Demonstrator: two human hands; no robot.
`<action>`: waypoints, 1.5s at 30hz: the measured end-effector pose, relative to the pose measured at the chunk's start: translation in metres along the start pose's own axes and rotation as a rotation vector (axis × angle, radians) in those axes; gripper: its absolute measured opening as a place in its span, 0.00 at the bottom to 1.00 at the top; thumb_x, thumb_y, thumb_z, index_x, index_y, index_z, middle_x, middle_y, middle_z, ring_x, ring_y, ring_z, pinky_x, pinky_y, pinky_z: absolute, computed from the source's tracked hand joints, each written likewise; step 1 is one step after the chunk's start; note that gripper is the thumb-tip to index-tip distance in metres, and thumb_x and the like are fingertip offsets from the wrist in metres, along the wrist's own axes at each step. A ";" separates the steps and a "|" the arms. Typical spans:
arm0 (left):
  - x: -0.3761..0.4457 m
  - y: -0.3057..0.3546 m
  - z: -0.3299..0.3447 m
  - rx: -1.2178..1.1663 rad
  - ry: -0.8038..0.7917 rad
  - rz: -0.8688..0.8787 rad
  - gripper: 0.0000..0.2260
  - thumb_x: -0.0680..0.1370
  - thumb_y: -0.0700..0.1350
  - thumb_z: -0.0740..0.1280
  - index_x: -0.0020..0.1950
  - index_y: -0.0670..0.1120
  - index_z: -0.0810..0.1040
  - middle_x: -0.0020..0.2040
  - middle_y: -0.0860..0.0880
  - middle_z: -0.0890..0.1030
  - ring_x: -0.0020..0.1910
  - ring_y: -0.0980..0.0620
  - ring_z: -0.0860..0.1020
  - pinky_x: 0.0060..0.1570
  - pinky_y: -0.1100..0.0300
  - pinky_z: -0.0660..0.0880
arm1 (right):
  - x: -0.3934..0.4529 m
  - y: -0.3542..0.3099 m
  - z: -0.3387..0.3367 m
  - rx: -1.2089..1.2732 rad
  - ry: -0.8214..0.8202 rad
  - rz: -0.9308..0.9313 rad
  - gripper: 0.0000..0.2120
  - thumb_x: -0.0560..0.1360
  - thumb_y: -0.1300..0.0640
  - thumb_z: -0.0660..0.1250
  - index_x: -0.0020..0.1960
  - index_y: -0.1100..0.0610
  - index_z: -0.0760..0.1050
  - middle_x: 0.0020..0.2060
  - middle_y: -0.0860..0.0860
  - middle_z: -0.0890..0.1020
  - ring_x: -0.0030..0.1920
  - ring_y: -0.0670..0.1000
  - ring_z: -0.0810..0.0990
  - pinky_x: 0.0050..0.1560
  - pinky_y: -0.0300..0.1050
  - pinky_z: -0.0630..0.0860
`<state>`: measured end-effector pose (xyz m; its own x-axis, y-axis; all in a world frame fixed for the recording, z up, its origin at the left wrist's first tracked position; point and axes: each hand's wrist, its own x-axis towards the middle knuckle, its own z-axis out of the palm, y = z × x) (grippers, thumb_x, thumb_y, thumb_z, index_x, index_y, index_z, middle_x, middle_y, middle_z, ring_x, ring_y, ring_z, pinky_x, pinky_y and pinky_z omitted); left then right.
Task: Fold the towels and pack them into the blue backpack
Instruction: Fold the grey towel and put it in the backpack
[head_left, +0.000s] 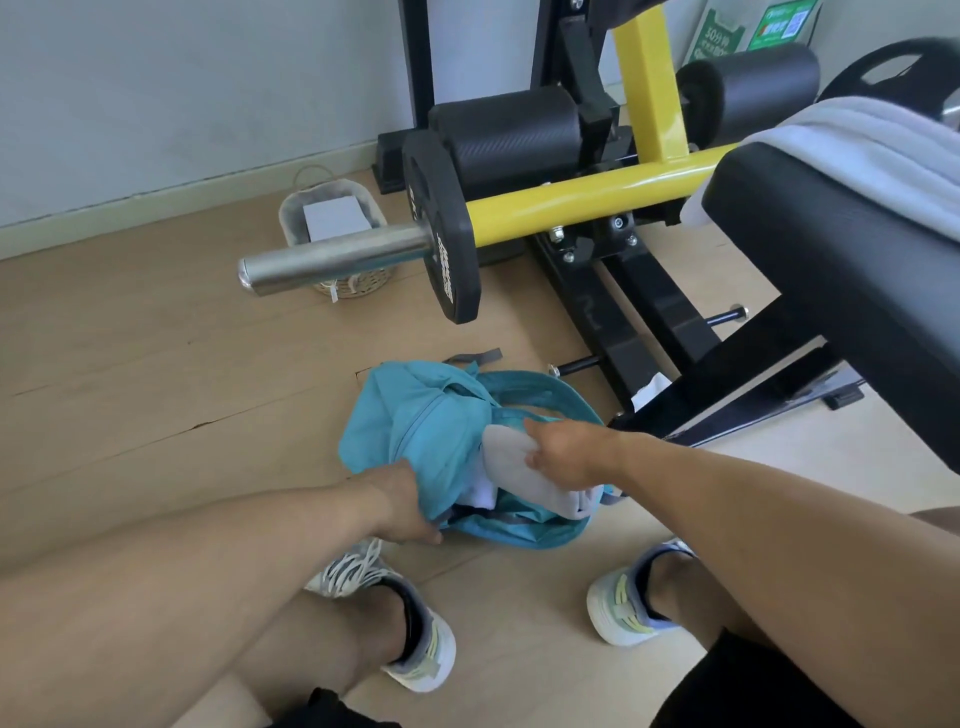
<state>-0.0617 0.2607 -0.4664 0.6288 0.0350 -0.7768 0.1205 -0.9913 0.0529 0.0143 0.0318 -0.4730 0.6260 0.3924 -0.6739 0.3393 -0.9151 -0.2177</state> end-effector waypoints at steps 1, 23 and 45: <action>0.001 0.002 0.002 0.032 0.057 0.009 0.28 0.76 0.61 0.69 0.66 0.44 0.68 0.61 0.46 0.77 0.58 0.44 0.78 0.54 0.54 0.75 | 0.001 -0.001 0.002 0.017 0.007 -0.001 0.18 0.84 0.48 0.55 0.69 0.56 0.68 0.60 0.56 0.78 0.54 0.56 0.75 0.55 0.49 0.70; 0.013 0.012 -0.063 -0.395 0.172 -0.031 0.15 0.75 0.37 0.58 0.60 0.43 0.74 0.46 0.41 0.84 0.36 0.41 0.86 0.35 0.50 0.84 | 0.081 -0.052 0.096 1.197 0.467 0.226 0.25 0.84 0.52 0.57 0.80 0.51 0.60 0.73 0.52 0.72 0.72 0.57 0.71 0.72 0.55 0.68; 0.020 0.032 -0.074 -0.746 0.426 0.149 0.13 0.85 0.46 0.58 0.53 0.40 0.77 0.40 0.41 0.78 0.37 0.47 0.74 0.39 0.55 0.68 | 0.131 -0.064 0.126 1.385 0.514 0.275 0.28 0.80 0.49 0.63 0.78 0.45 0.61 0.72 0.52 0.73 0.71 0.56 0.73 0.65 0.43 0.74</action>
<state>0.0112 0.2386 -0.4340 0.8939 0.1045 -0.4359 0.3924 -0.6523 0.6484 -0.0138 0.1298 -0.6366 0.8291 -0.0812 -0.5532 -0.5569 -0.2084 -0.8040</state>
